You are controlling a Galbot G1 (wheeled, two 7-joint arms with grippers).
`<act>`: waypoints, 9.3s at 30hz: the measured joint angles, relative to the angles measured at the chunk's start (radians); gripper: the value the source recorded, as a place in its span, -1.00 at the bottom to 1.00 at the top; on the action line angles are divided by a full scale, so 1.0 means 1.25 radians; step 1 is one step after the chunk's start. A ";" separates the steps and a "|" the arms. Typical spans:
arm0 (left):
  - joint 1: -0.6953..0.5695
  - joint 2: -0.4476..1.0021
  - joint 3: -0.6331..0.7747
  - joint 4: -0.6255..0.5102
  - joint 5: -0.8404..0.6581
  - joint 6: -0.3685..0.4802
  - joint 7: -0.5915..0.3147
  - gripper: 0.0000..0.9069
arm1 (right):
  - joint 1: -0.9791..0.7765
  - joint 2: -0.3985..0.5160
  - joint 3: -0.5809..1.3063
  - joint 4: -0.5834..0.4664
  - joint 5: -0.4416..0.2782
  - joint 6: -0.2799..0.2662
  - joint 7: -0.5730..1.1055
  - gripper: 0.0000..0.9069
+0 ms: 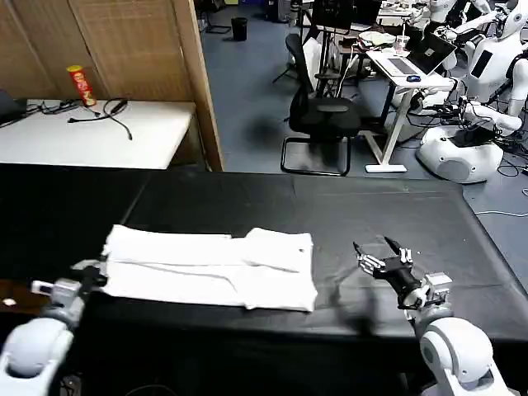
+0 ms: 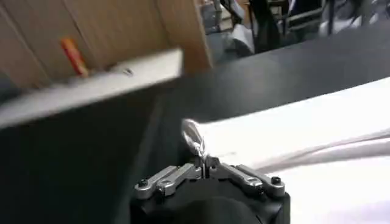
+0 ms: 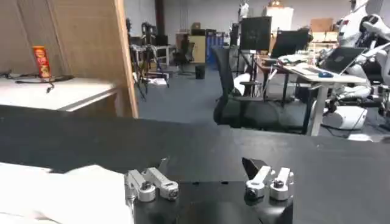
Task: Fold and organize the clothes.
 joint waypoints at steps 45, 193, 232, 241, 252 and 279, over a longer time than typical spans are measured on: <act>-0.163 -0.361 0.509 -0.172 -0.134 0.130 -0.112 0.94 | -0.067 0.031 0.040 -0.003 -0.062 0.012 -0.009 0.94; -0.085 -0.213 0.369 -0.256 -0.165 -0.002 0.021 0.94 | 0.095 0.083 -0.255 -0.064 0.105 -0.078 0.055 0.94; 0.028 -0.205 0.228 -0.248 -0.132 -0.062 -0.010 0.94 | 0.219 -0.004 -0.295 -0.166 0.089 -0.109 0.026 0.94; 0.039 -0.199 0.237 -0.230 -0.112 -0.087 -0.037 0.94 | 0.096 -0.054 -0.223 -0.064 -0.036 0.042 -0.004 0.94; 0.136 -0.179 0.209 -0.299 -0.106 -0.106 -0.096 0.94 | -0.166 -0.025 -0.127 0.021 -0.176 0.315 0.101 0.94; 0.469 -0.186 0.122 -0.460 -0.115 -0.066 -0.162 0.94 | -0.641 0.056 -0.053 0.240 -0.161 0.283 0.248 0.94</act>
